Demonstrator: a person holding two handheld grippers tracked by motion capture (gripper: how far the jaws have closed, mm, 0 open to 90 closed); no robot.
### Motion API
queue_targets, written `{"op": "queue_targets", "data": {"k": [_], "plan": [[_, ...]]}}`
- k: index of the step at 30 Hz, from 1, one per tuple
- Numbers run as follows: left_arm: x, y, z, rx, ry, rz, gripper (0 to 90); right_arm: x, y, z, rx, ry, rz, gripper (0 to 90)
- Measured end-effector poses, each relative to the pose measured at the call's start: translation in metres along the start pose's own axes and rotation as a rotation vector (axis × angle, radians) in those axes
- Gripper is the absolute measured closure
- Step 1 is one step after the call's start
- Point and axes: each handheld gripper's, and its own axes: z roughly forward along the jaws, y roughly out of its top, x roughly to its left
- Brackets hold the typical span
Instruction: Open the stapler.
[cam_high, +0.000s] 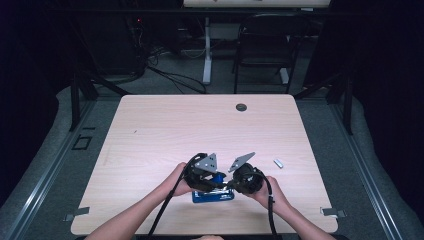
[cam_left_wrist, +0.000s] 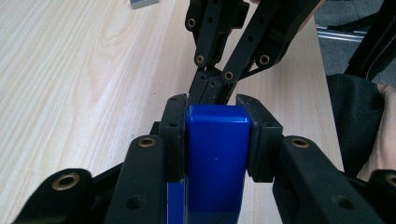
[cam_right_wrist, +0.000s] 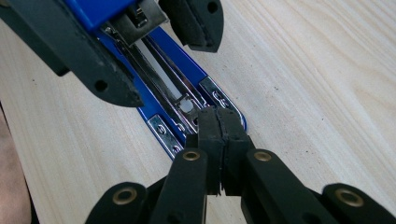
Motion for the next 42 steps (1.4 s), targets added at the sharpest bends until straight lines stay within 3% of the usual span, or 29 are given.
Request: {"op": "queue_targets", "data": {"k": [7,12,14,18,24,31,32,36,42], "plan": [[0.000,0.000,-0.003,0.007,-0.002,-0.004,65.4,-0.001,0.000,0.004,0.032,0.002,-0.013,89.8],[-0.001,0.001,-0.004,0.011,0.004,0.000,65.4,0.000,0.000,0.003,0.036,-0.006,-0.015,89.9],[0.000,0.001,-0.004,0.022,0.005,0.002,65.5,0.001,0.000,0.005,0.012,-0.003,0.002,89.9],[-0.001,0.002,-0.005,0.026,0.005,0.002,65.5,0.001,0.001,0.004,0.033,-0.006,-0.010,89.8],[0.000,-0.001,-0.011,0.013,0.007,-0.012,65.5,0.000,0.002,0.004,0.041,-0.002,-0.015,89.9],[-0.001,-0.002,-0.019,0.029,0.017,-0.024,65.5,0.000,0.002,0.004,0.047,-0.003,-0.016,89.8],[-0.001,-0.002,-0.020,0.031,0.017,-0.024,65.4,0.001,0.001,0.005,0.023,-0.004,0.007,89.9],[-0.002,-0.004,-0.024,0.029,0.022,-0.027,65.5,0.001,0.002,0.003,0.054,-0.008,-0.011,89.8],[-0.004,-0.005,-0.032,0.049,0.042,-0.018,65.5,-0.001,0.001,0.004,0.042,-0.002,-0.007,89.9]]}}
